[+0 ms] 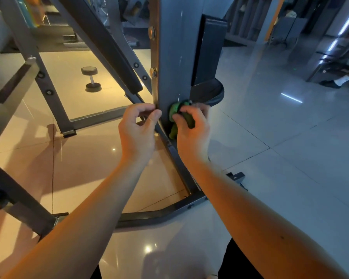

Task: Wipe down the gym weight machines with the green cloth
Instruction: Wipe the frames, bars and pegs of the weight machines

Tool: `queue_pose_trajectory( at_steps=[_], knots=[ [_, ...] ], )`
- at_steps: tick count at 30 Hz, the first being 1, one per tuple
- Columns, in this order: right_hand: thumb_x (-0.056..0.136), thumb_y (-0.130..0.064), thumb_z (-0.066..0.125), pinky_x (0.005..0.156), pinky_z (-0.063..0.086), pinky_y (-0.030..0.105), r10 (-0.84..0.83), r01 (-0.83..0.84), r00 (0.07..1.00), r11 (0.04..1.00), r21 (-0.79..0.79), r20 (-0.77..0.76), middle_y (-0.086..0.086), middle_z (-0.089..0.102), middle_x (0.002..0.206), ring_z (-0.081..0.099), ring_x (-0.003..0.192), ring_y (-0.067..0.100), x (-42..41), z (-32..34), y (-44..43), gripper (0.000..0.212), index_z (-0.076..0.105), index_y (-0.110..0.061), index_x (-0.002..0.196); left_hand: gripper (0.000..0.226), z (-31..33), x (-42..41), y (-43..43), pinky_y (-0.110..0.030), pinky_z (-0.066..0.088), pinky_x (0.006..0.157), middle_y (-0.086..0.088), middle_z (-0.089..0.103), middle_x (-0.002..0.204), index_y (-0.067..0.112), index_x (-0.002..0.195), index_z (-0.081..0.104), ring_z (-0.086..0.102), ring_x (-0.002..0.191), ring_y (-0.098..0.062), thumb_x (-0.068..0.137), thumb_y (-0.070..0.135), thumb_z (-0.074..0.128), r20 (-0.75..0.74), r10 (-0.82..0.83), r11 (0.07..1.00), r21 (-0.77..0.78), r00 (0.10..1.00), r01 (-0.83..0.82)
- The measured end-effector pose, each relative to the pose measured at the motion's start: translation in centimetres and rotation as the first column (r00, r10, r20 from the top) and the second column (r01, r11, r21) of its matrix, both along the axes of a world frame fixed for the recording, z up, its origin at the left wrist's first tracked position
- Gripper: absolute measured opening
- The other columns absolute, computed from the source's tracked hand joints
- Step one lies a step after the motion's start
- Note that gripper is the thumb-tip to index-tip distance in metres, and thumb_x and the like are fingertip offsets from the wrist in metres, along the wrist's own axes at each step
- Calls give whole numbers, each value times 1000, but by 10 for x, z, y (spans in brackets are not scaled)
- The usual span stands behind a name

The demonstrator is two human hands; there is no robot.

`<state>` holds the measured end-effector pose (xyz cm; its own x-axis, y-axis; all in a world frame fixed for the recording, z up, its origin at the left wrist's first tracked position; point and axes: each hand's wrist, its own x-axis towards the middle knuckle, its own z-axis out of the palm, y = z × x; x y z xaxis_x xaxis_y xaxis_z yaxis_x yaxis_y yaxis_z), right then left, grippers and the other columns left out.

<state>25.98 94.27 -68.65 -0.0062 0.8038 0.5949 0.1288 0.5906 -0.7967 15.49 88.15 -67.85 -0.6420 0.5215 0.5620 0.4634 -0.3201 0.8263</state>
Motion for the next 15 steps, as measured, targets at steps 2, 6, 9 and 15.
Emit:
queue_pose_trajectory(
  at_steps=[2,6,9,15],
  knots=[
    [90,-8,74,89,49,10,23,-22,999,998,-53,29,-12,50,111,51,108,-7,6,-31,-2,15,66,-13,101,15,-1,2,0,-18,52,83,4,69,103,17,107,71,64,97,-6,92,16,73,4,-3,1000,9,1000,3],
    [90,-6,74,90,51,9,46,-16,991,974,-227,127,-17,49,106,53,103,-4,18,-50,-7,19,63,-20,95,17,4,3,-3,-21,55,85,5,69,106,16,110,71,64,99,-5,94,18,72,21,-23,1000,-16,1000,23],
    [90,-9,75,86,51,11,34,-23,987,997,-72,156,-11,52,104,54,99,0,11,4,-5,16,65,-22,91,18,18,-3,-5,-23,55,88,6,69,107,19,111,70,64,100,-9,93,20,73,-4,-51,998,-24,999,51],
    [88,-12,77,85,44,7,-36,18,995,984,176,97,-19,49,100,53,98,-6,1,57,-1,7,72,-14,91,16,30,-8,1,-29,56,89,10,68,103,21,109,69,64,98,-4,93,21,73,-33,-50,999,13,998,51]
  ],
)
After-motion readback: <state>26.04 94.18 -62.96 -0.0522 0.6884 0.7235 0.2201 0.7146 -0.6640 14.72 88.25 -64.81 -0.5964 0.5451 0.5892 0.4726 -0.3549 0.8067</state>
